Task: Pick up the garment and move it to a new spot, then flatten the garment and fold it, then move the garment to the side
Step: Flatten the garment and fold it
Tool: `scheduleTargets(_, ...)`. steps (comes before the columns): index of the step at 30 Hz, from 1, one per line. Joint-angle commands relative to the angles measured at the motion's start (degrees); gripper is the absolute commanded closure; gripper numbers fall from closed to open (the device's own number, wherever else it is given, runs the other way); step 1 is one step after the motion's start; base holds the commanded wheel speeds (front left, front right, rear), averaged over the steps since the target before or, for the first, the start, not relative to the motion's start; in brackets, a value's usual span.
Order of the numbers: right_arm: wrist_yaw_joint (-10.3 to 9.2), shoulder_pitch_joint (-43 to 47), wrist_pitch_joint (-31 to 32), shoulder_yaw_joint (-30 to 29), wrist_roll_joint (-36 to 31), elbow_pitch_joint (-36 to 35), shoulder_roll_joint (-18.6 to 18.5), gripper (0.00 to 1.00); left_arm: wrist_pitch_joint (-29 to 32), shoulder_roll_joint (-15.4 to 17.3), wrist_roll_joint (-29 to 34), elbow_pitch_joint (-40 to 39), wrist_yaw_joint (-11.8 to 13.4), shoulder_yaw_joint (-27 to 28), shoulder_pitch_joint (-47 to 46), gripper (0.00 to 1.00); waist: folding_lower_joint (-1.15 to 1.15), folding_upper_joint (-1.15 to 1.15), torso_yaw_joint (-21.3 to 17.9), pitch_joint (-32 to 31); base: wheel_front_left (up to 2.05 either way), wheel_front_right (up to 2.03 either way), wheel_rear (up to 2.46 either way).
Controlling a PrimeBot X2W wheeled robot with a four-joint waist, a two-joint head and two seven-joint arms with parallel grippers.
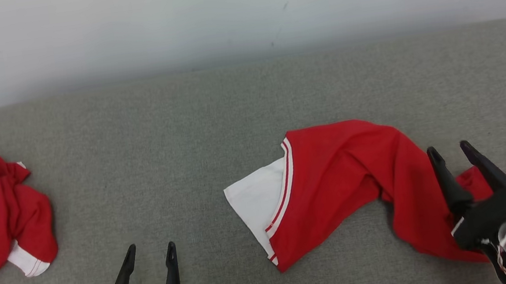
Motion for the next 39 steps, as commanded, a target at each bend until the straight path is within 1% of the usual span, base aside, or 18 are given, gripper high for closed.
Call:
scheduleTargets(1,-0.02,-2.5,0.1,1.6,0.9,1.6,-1.5,0.00,-0.4,-0.3,0.7,0.4,-0.5,-0.3,-1.1,0.00,-0.01,0.00,1.6,2.7,0.00,0.00,0.00)
scheduleTargets(5,-0.02,-10.2,1.5,7.0,6.2,7.5,-4.7,0.00,-0.8,-1.3,0.8,1.4,-1.2,-1.1,-3.4,0.00,-0.01,0.00,2.9,5.4,0.00,0.00,0.00)
scheduleTargets(6,-0.02,-11.8,2.0,8.2,7.9,9.0,-5.1,0.00,-1.0,-1.6,0.9,1.7,-1.4,-1.3,-3.9,0.00,-0.01,0.00,3.2,6.0,0.00,0.00,0.00)
scheduleTargets(7,-0.02,-11.8,2.0,8.2,7.9,9.0,-5.1,0.00,-1.0,-1.6,0.9,1.7,-1.4,-1.3,-3.9,0.00,-0.01,0.00,3.2,6.0,0.00,0.00,0.00)
scheduleTargets(12,-0.02,-18.9,5.0,15.6,13.5,15.3,-7.8,0.00,-1.6,-2.7,1.0,3.3,-2.1,-1.8,-5.9,0.00,-0.01,0.00,4.2,7.6,0.00,0.00,0.00)
scheduleTargets(13,-0.02,-19.9,5.6,16.9,14.8,16.3,-8.1,0.19,-1.6,-2.9,1.0,3.6,-2.2,-1.8,-6.1,0.00,-0.01,0.00,4.3,7.8,0.00,0.00,0.00)
scheduleTargets(14,-0.02,-20.8,5.8,18.1,15.8,16.9,-8.4,0.56,-1.8,-3.0,1.0,3.9,-2.3,-1.8,-6.2,0.00,-0.01,0.00,4.3,7.8,0.00,0.00,0.00)
scheduleTargets(15,-0.02,-21.8,5.9,19.1,16.7,17.5,-8.9,0.89,-1.8,-3.1,1.0,4.2,-2.3,-1.7,-6.3,0.00,-0.01,0.00,4.3,7.8,0.00,0.00,0.00)
scheduleTargets(16,-0.02,-22.5,5.9,20.1,17.8,17.9,-9.2,1.00,-1.9,-3.2,1.0,4.4,-2.4,-1.7,-6.3,0.00,-0.01,0.00,4.3,7.7,0.00,0.00,0.00)
scheduleTargets(19,-0.02,-24.7,4.5,22.3,20.5,18.2,-9.8,1.00,-2.1,-3.3,1.1,4.7,-2.3,-1.4,-6.5,0.00,-0.01,0.00,4.1,7.7,0.00,0.00,0.00)
scheduleTargets(22,-0.02,-27.6,1.5,23.6,21.9,17.6,-10.1,1.00,-2.2,-3.3,1.2,5.0,-2.3,-1.1,-6.8,0.00,-0.01,0.00,3.8,7.7,0.00,0.00,0.00)
scheduleTargets(26,-0.02,-32.6,-5.0,25.5,19.2,17.5,-9.8,1.00,-2.3,-3.2,1.5,4.9,-2.2,-0.9,-7.0,0.00,-0.01,0.00,3.3,7.8,0.00,0.00,0.00)
scheduleTargets(29,-0.02,-34.4,-8.6,28.1,16.0,16.8,-8.5,1.00,-2.4,-3.0,1.6,4.8,-2.1,-0.7,-6.9,0.00,-0.01,0.00,2.8,7.8,0.00,0.00,0.00)
scheduleTargets(31,-0.02,-33.9,-9.7,30.6,13.5,15.2,-8.2,1.00,-2.4,-2.9,1.6,4.6,-2.1,-0.5,-6.6,0.00,-0.01,0.00,2.6,7.7,0.00,0.00,0.00)
scheduleTargets(34,-0.02,-30.2,-10.0,35.1,10.3,11.3,-7.9,1.00,-2.5,-2.8,1.5,4.3,-1.9,-0.2,-6.0,0.00,-0.01,0.00,2.2,7.7,0.00,0.00,0.00)
scheduleTargets(39,-0.02,-22.8,-8.7,39.2,4.9,3.2,-7.3,1.00,-2.5,-2.4,1.6,3.8,-1.6,0.4,-5.5,0.00,-0.01,0.00,1.2,8.2,0.00,0.00,0.00)
